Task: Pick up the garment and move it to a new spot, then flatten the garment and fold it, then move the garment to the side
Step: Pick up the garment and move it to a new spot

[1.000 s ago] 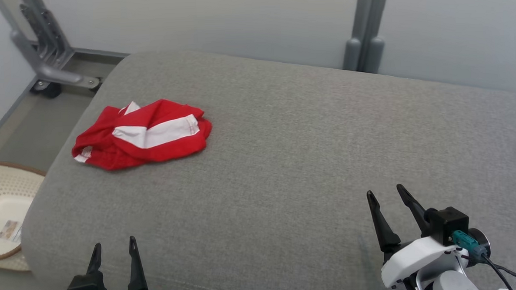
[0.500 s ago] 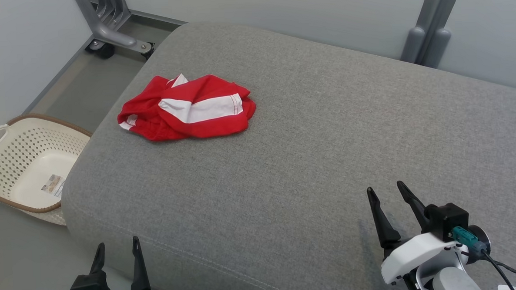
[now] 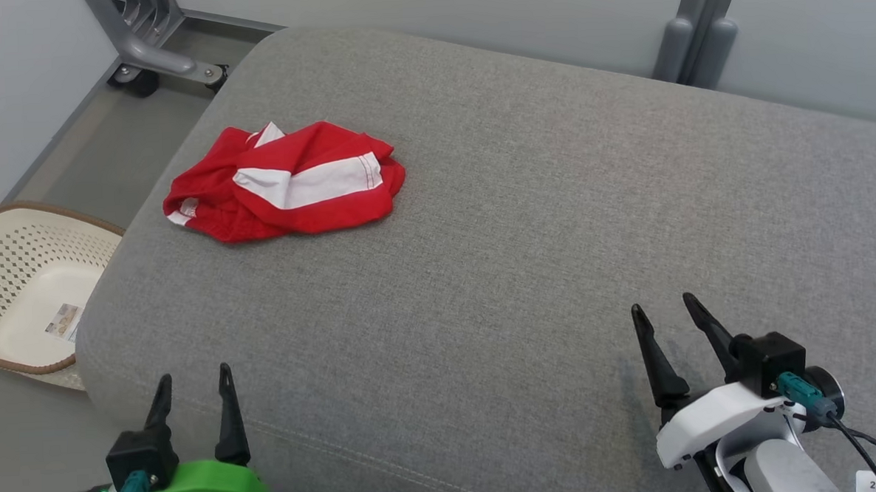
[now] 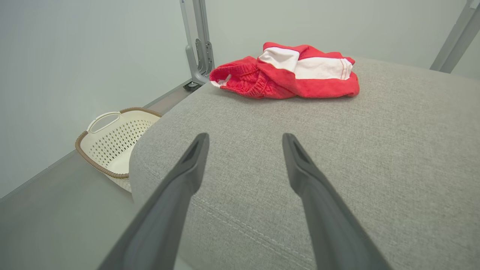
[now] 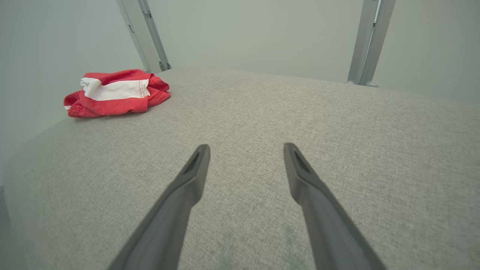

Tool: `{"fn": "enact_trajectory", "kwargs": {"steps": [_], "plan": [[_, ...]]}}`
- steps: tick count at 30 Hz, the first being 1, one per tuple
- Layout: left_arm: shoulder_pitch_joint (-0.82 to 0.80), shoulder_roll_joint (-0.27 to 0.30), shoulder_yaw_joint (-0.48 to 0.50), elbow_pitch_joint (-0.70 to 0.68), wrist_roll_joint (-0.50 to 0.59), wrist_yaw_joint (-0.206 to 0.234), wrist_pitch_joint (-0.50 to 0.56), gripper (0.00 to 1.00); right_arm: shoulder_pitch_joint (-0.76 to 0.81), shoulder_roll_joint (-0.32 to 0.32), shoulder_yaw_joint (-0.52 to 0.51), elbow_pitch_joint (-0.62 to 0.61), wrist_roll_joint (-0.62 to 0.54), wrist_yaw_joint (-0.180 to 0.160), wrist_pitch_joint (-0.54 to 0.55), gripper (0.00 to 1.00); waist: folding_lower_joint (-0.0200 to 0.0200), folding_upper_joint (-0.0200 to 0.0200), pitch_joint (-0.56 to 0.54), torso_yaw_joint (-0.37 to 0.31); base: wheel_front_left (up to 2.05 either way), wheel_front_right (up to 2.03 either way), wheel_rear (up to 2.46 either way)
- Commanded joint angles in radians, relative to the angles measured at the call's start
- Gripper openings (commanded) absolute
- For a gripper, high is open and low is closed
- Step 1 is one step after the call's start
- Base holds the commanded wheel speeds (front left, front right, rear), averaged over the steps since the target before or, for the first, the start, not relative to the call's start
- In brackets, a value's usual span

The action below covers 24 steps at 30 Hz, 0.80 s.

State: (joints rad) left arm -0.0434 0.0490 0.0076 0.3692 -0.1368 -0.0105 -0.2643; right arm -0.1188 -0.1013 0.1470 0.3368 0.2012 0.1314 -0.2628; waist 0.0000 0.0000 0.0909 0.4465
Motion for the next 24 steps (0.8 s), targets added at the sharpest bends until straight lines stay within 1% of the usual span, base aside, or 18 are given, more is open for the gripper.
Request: {"fn": "enact_trajectory", "kwargs": {"steps": [1, 4, 8, 15, 17, 24], "plan": [[-0.035, 0.003, 0.014, 0.007, 0.003, -0.007, 0.001, 1.0, -0.018, -0.011, 0.003, -0.008, 0.007, -0.002, -0.003, 1.0, 0.0, 0.0, 0.027, -0.019, 0.0, 0.0, 0.0], [-0.093, 0.007, 0.042, 0.034, 0.001, -0.025, 0.001, 1.0, -0.035, -0.022, 0.008, -0.019, 0.007, -0.002, -0.003, 1.0, 0.0, 0.0, 0.054, -0.04, 0.0, 0.0, 0.0], [-0.194, 0.031, 0.069, 0.09, 0.0, -0.054, 0.001, 1.0, -0.062, -0.038, 0.006, -0.039, -0.004, -0.002, -0.003, 1.0, 0.0, 0.0, 0.096, -0.079, 0.0, 0.0, 0.0], [-0.381, 0.104, 0.084, 0.203, 0.004, -0.089, 0.001, 1.0, -0.116, -0.072, 0.017, -0.055, -0.009, -0.002, -0.003, 1.0, 0.0, 0.0, 0.178, -0.151, 0.0, 0.0, 0.0], [-0.436, 0.135, 0.079, 0.241, 0.008, -0.097, 0.001, 1.0, -0.132, -0.082, 0.018, -0.061, -0.008, -0.002, -0.003, 1.0, 0.0, 0.0, 0.205, -0.172, 0.0, 0.0, 0.0], [-0.6, 0.225, 0.059, 0.412, -0.039, -0.118, 0.001, 1.0, -0.179, -0.106, 0.02, -0.076, -0.005, -0.002, -0.003, 1.0, 0.0, 0.0, 0.289, -0.238, 0.0, 0.0, 0.0]]}}
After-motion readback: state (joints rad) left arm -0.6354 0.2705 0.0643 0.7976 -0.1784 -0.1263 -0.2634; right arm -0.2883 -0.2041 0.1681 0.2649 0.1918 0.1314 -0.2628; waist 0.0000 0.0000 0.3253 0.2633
